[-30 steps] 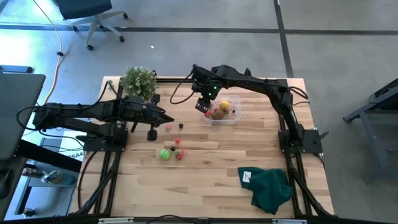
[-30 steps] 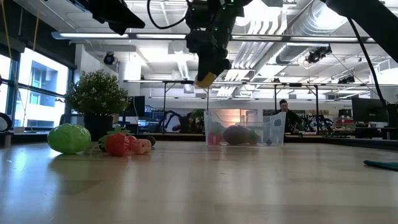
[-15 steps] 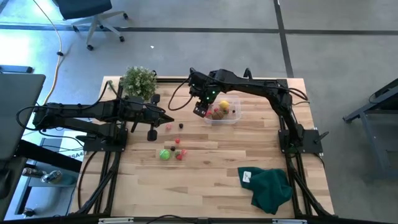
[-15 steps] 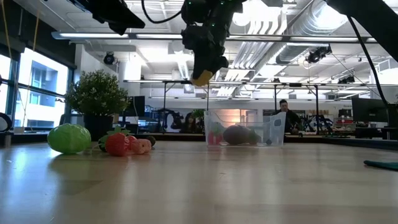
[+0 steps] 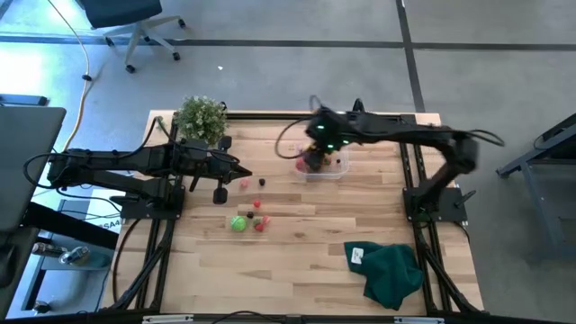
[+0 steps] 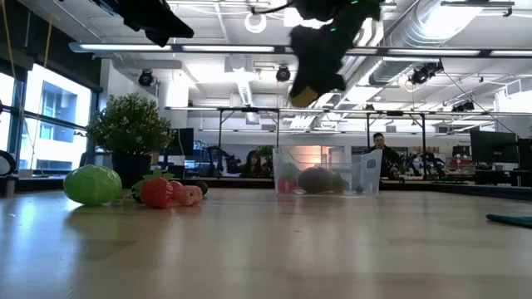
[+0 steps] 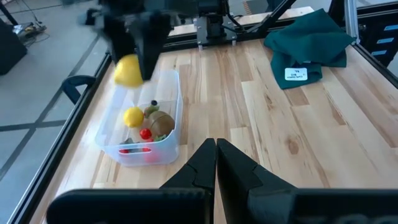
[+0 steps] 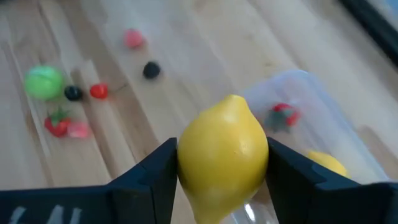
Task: Pick and placing Produce into tupperware
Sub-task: Put the yellow lemon into the transparent bin
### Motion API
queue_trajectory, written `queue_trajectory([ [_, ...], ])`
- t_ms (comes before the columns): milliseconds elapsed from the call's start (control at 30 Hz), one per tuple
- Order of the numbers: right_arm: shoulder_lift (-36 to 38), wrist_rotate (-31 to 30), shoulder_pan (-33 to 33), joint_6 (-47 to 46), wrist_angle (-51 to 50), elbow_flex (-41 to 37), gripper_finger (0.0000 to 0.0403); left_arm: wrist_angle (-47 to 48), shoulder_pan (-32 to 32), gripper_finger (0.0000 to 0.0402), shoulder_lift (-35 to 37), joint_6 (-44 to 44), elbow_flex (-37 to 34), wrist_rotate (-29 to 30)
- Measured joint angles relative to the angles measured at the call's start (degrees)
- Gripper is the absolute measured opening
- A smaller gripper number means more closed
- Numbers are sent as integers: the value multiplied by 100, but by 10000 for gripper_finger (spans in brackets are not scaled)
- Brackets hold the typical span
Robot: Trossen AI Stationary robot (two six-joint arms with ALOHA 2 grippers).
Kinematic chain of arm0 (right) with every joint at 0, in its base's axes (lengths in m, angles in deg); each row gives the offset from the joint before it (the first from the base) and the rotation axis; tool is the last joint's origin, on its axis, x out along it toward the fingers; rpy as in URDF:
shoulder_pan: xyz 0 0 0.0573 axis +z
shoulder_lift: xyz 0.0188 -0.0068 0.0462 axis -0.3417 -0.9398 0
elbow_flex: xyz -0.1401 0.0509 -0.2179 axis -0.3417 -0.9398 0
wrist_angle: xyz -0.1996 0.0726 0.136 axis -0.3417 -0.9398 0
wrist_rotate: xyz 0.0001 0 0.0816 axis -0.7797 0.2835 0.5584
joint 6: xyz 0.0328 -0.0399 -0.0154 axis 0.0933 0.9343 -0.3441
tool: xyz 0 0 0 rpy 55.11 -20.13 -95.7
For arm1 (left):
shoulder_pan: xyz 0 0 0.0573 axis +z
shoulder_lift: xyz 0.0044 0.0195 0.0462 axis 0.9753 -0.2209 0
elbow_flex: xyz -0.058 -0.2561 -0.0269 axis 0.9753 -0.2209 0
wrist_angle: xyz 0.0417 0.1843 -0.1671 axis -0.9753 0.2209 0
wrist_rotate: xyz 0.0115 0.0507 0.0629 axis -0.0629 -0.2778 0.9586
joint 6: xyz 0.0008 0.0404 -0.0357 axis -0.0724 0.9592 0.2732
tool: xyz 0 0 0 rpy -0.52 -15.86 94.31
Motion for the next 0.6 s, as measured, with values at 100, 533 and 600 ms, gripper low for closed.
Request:
queue_trajectory([
  [100, 610, -234, 11, -274, 288, -810, 187, -2, 0, 5, -2, -2, 0, 0],
  [533, 705, -250, -225, -125, 503, -1550, 189, -2, 0, 5, -2, 0, 0, 0],
  [600, 571, -188, -342, -19, 527, -1550, 189, -2, 0, 5, -1, 0, -1, 0],
])
